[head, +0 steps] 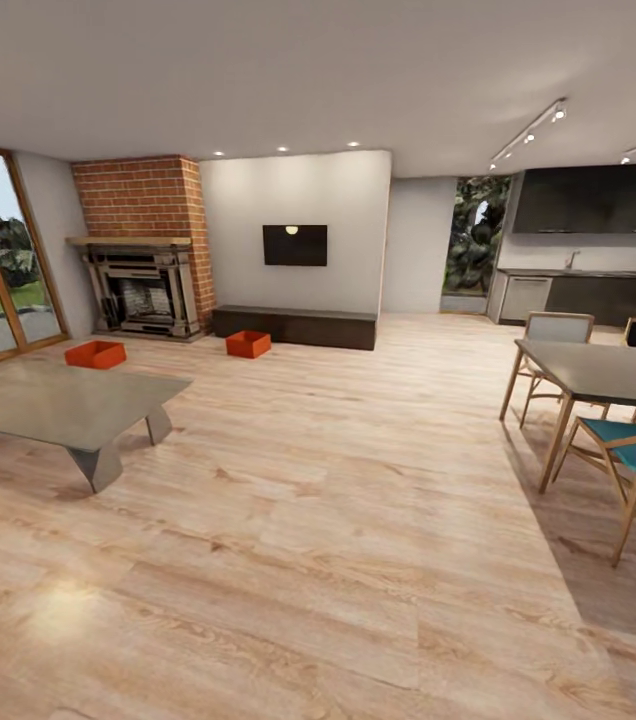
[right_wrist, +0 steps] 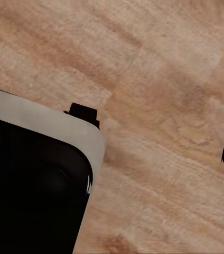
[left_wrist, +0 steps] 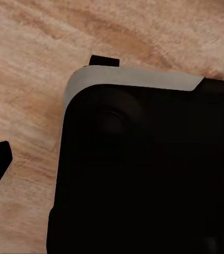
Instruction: Move the two storage containers from the living room to the garage. In the garage, place one container on the floor and stack the other container on top of it (either order is fine).
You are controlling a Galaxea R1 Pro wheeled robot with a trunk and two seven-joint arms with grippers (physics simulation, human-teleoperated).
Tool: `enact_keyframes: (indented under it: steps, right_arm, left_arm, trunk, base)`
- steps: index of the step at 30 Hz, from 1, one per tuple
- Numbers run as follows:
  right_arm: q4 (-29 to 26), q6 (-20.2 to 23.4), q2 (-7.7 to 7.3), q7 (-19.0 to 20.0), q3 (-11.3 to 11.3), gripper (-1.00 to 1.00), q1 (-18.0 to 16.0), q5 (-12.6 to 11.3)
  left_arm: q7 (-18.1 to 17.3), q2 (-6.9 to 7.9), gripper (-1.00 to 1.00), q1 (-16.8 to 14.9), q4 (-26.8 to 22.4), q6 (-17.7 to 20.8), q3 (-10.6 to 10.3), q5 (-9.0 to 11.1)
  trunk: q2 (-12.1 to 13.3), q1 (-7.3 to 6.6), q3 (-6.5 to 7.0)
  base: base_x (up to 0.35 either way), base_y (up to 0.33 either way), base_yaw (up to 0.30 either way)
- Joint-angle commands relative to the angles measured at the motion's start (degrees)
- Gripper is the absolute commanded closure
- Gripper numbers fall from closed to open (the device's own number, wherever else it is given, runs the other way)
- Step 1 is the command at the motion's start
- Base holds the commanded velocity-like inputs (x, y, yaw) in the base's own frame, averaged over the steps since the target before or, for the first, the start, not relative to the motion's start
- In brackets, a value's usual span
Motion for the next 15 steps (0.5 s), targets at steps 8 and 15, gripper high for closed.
enact_keyframes:
  steps: [8, 15]
  right_arm:
    - [0.15, -0.30, 0.05, -0.04, 0.48, -1.00, -0.06, -0.42]
    - [0.15, -0.30, 0.05, -0.04, 0.48, -1.00, -0.04, -0.42]
  left_arm:
    - [-0.01, -0.01, -1.00, -0.02, -0.01, -0.09, 0.07, 0.39]
    - [-0.02, -0.01, -1.00, -0.02, -0.01, -0.12, 0.05, 0.39]
  trunk:
    - [-0.02, 0.03, -0.06]
    - [-0.02, 0.03, -0.06]
  base:
    - [0.323, 0.000, 0.000]
    - [0.323, 0.000, 0.000]
